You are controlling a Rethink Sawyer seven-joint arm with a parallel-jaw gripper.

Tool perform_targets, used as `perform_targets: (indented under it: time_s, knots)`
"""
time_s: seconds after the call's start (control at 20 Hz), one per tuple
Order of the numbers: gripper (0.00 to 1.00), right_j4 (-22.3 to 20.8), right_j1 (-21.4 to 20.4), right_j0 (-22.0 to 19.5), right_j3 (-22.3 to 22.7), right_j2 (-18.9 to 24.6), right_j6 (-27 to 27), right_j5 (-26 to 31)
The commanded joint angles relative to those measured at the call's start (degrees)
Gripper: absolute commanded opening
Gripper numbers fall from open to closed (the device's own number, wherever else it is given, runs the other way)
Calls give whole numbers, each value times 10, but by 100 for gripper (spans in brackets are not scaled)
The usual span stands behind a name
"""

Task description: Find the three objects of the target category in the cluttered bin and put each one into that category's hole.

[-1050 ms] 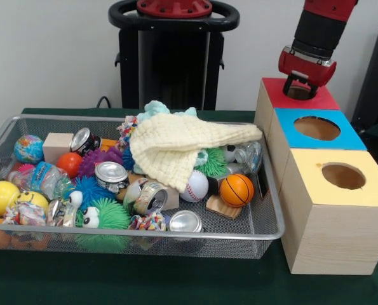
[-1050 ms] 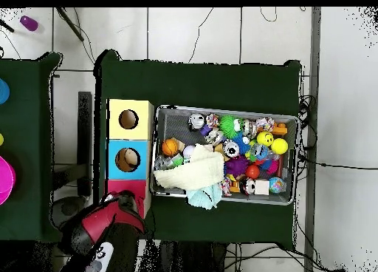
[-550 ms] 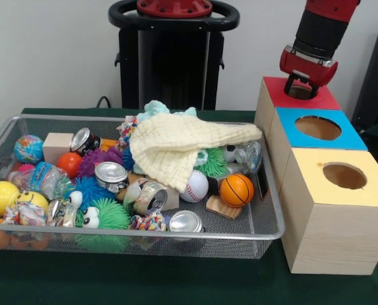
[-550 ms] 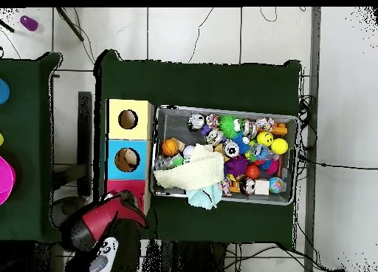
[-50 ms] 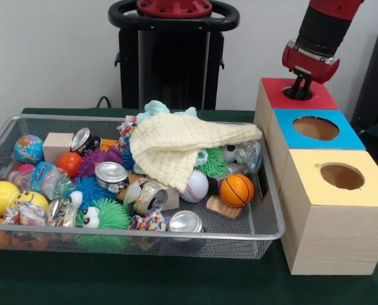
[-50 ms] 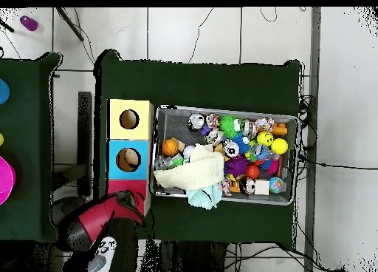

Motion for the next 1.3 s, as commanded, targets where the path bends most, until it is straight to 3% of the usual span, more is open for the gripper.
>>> perform_targets:
  time_s: [0.05, 0.4, 0.65, 0.95, 1.05, 1.3]
  knots:
    - [0, -10, -6, -18, 2, 53, -60, 65]
    - [0, -1, -35, -32, 1, 62, -72, 102]
    - [0, -1, -91, -59, -67, 74, -137, 227]
    - [0, -33, -104, -79, -132, 91, -173, 306]
    - [0, -55, -107, -80, -145, 93, -182, 309]
    - [0, -170, -101, -63, -153, 83, -182, 221]
